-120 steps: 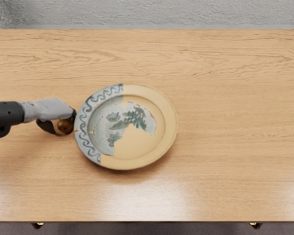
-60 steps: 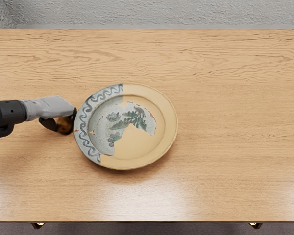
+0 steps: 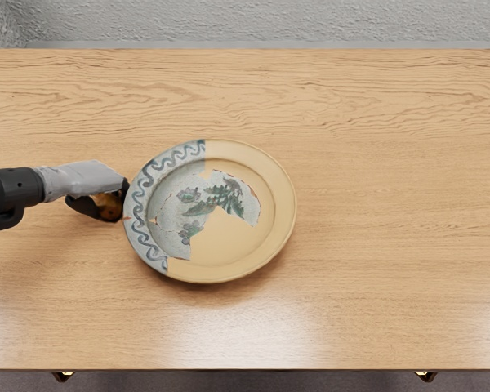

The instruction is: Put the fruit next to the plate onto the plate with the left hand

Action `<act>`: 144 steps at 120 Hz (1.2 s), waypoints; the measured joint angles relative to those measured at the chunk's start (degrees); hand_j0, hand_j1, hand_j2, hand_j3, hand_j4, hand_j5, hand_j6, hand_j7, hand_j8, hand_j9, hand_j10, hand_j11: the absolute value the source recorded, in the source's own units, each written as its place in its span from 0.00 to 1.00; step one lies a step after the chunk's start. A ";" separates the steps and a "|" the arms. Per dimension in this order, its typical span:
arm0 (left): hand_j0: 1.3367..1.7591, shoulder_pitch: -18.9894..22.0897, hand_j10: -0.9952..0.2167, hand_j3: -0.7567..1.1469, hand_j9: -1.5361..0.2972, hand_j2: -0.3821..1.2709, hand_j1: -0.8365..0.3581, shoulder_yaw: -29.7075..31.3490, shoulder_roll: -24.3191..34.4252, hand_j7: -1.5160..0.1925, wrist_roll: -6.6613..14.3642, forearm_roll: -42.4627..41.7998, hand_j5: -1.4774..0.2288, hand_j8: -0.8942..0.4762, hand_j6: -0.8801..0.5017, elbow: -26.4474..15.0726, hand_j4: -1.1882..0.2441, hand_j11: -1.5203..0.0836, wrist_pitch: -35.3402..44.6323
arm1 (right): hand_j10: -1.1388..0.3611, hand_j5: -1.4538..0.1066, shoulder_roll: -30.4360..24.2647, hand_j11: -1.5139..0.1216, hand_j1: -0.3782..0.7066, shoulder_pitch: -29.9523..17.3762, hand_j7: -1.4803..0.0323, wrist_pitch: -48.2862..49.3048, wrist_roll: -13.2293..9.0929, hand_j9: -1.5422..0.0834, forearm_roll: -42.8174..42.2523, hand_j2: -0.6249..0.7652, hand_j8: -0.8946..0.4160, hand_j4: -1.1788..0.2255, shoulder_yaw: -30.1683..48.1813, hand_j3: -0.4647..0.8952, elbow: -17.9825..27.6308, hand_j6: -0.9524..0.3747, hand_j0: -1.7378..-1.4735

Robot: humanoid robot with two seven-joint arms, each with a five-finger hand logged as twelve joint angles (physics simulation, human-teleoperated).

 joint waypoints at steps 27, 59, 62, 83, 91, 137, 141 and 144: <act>0.75 -0.08 0.40 0.40 0.28 0.41 0.39 -0.14 0.38 0.30 -0.20 0.57 0.29 0.36 0.37 -0.12 0.49 0.31 -0.50 | 0.74 0.91 0.00 0.91 0.05 0.00 0.96 -0.02 0.00 0.93 0.00 0.45 0.66 0.82 -0.01 0.34 0.00 0.70 0.30; 0.75 -0.73 0.37 0.40 0.26 0.42 0.39 -0.32 1.19 0.27 -0.61 2.04 0.25 0.37 0.39 -0.39 0.57 0.28 -1.76 | 0.74 0.91 0.00 0.91 0.05 0.00 0.96 -0.01 0.00 0.93 0.00 0.45 0.66 0.82 0.00 0.34 0.00 0.70 0.30; 0.75 -0.87 0.36 0.40 0.26 0.42 0.39 -0.40 1.55 0.27 -0.83 1.70 0.25 0.37 0.39 -0.41 0.55 0.28 -1.49 | 0.74 0.91 0.00 0.91 0.05 0.00 0.96 0.00 0.00 0.93 0.00 0.45 0.66 0.82 0.00 0.34 0.00 0.70 0.30; 0.75 -1.26 0.34 0.40 0.26 0.43 0.39 -0.65 2.75 0.26 -1.50 0.49 0.23 0.37 0.40 -0.47 0.49 0.28 -0.89 | 0.74 0.91 0.00 0.91 0.05 0.00 0.96 -0.01 0.00 0.93 0.00 0.45 0.66 0.82 -0.01 0.34 0.00 0.70 0.30; 0.75 -1.29 0.32 0.40 0.26 0.43 0.38 -0.68 3.15 0.26 -1.58 0.34 0.23 0.37 0.40 -0.48 0.50 0.28 -0.91 | 0.74 0.91 0.00 0.91 0.05 0.00 0.96 -0.01 0.00 0.93 0.00 0.45 0.66 0.82 0.00 0.34 0.00 0.70 0.30; 0.75 -5.60 0.23 0.40 0.27 0.46 0.40 -1.84 7.18 0.27 -1.60 -2.01 0.23 0.31 0.35 -1.73 0.46 0.29 -3.47 | 0.74 0.91 0.00 0.91 0.05 0.00 0.96 -0.01 0.00 0.93 0.00 0.45 0.66 0.82 0.00 0.34 0.00 0.70 0.30; 0.75 -5.97 0.23 0.40 0.27 0.46 0.40 -2.26 7.24 0.27 -1.59 -2.47 0.23 0.32 0.35 -2.10 0.46 0.29 -4.39 | 0.74 0.91 0.00 0.91 0.05 0.00 0.96 -0.02 0.00 0.93 0.00 0.45 0.66 0.82 0.00 0.34 0.00 0.70 0.30; 0.75 -6.47 0.22 0.40 0.27 0.46 0.40 -2.51 7.28 0.27 -1.59 -2.82 0.23 0.31 0.36 -2.36 0.46 0.29 -5.12 | 0.74 0.91 0.00 0.91 0.05 0.00 0.96 -0.01 0.00 0.93 0.00 0.45 0.66 0.82 0.00 0.34 0.00 0.70 0.30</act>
